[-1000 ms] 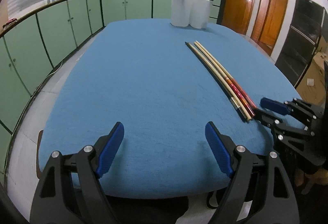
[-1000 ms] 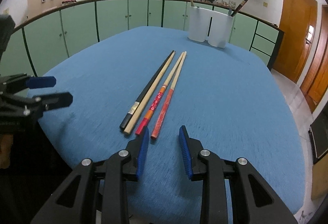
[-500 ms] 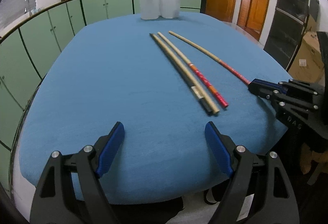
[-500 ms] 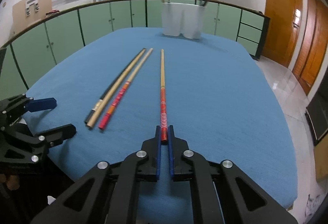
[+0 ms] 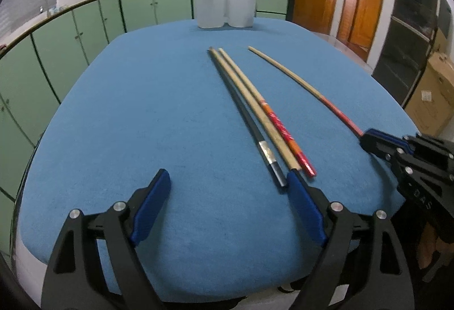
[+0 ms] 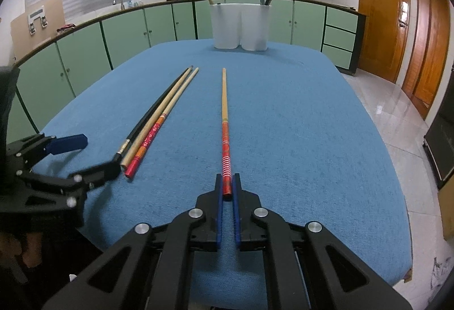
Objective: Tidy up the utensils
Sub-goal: 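Grasp the red-and-white chopstick with the right tool while the left tool grasps the black chopstick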
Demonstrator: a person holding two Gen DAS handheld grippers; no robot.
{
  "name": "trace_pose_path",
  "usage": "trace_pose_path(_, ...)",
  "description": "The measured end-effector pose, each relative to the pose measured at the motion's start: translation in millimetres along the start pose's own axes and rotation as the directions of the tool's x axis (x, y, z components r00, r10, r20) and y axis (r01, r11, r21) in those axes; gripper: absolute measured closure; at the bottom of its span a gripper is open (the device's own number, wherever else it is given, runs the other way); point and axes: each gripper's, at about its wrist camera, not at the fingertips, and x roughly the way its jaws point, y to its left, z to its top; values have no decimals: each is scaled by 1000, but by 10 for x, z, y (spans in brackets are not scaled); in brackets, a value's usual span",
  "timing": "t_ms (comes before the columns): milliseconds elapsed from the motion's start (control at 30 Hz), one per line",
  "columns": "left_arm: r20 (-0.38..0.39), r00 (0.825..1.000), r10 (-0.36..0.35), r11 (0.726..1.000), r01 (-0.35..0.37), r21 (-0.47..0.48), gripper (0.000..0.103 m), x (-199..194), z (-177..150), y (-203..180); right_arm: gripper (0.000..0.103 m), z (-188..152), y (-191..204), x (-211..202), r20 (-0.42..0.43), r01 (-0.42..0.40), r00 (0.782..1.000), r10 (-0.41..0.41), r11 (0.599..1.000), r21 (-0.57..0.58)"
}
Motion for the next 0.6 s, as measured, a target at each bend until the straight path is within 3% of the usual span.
trace_pose_path(100,13,1000,3,1000,-3,-31,40,-5,32,76,97,-10,27,-4,4,6,1000,-6,1000,-11)
trace_pose_path(200,24,1000,0,998,2,-63,65,8,71,160,95,-3,72,9,10,14,1000,-14,1000,-17)
trace_pose_path(267,27,1000,-11,996,13,-84,93,21,88,207,95,6,99,25,12,23,1000,-23,1000,-16)
trace_pose_path(333,32,999,-4,993,8,-116,94,31,101,267,96,12,119,37,16,46,999,-45,999,-12)
trace_pose_path(500,44,995,89,976,-79,-202,95,-7,50,427,97,-29,48,17,17,156,987,-157,986,50)
trace_pose_path(600,36,994,106,977,-97,-189,94,-43,34,429,97,-47,46,-13,14,169,985,-170,984,50)
